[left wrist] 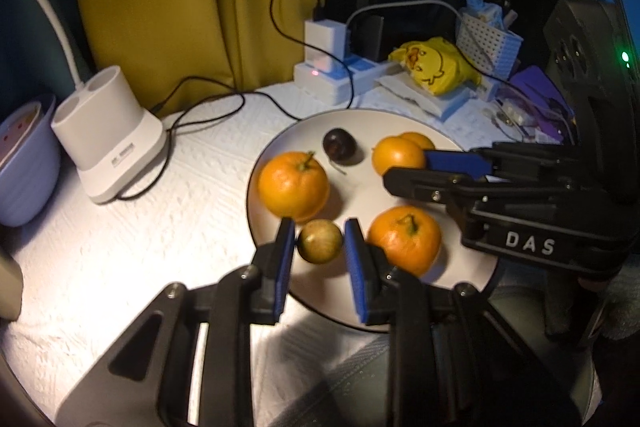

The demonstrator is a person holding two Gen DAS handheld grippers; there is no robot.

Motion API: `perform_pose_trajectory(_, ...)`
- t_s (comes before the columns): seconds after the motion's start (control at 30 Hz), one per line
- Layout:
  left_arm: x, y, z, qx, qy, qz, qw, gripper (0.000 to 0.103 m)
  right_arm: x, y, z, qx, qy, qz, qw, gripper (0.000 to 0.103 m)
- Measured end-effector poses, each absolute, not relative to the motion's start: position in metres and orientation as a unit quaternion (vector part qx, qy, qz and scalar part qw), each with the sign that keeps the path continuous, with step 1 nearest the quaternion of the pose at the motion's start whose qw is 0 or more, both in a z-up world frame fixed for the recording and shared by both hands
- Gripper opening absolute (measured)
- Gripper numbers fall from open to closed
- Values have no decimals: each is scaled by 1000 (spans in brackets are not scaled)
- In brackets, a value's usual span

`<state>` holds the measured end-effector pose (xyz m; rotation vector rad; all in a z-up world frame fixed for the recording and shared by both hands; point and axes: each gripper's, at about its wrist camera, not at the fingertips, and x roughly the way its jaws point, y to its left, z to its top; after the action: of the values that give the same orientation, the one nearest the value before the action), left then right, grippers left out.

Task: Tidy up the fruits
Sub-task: 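Carry both fruits over the white plate and open both tools to release them, then move both open tools from the plate back over the tray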

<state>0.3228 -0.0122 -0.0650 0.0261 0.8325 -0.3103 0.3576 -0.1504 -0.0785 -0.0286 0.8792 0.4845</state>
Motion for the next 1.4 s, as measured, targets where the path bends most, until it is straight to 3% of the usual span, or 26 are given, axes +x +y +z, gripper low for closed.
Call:
perform_pose_trajectory(0.53, 301, -5, -40, 1, 383, -141, 913, 31, 339, -153, -61, -20, 408, 226, 884, 34)
perform_pose_trajectory(0.67, 288, 0, -31, -5, 375, -136, 917, 42, 328, -152, -52, -20, 401, 228, 887, 34)
perform_pose_trajectory(1.4, 210, 6, -5, -12, 355, -129, 926, 42, 246, -152, -28, -22, 392, 233, 890, 34)
